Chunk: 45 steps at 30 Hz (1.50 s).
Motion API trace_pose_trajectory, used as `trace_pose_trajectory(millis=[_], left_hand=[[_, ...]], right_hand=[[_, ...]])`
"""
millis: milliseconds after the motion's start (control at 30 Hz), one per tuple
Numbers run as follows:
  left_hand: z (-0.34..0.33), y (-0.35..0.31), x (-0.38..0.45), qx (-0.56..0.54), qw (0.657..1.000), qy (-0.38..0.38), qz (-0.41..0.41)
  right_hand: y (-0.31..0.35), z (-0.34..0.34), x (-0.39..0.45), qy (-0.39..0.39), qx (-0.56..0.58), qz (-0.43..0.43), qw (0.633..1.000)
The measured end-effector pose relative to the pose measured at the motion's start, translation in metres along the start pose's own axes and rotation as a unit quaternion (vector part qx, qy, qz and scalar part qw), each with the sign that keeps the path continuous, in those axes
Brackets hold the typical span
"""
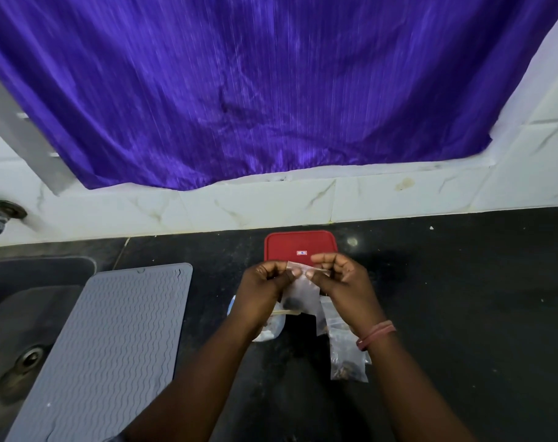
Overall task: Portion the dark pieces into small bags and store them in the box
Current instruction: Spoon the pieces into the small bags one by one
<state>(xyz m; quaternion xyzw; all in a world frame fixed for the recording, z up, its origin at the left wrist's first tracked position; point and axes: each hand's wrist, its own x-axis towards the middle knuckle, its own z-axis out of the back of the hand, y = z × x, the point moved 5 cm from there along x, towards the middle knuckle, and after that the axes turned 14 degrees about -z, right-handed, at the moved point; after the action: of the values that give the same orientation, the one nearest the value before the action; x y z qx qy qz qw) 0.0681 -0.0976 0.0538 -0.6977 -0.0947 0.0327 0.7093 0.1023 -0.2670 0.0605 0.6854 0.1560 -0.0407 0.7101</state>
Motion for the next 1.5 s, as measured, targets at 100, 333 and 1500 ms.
trace_pose_trajectory(millis=[100,333,1500], left_hand=[[0.000,-0.002,0.001,0.005,1.000,0.008,-0.001],[-0.005,-0.012,0.003,0.044,0.998,0.033,-0.039],[-0.010,0.012,-0.001,-0.038,0.993,-0.072,0.082]], right_hand=[[-0.005,0.003,0.002,-0.006,-0.003,-0.019,1.000],[-0.002,-0.005,0.002,-0.011,-0.052,0.000,0.999],[-0.040,0.015,-0.002,-0.068,0.085,-0.046,0.993]])
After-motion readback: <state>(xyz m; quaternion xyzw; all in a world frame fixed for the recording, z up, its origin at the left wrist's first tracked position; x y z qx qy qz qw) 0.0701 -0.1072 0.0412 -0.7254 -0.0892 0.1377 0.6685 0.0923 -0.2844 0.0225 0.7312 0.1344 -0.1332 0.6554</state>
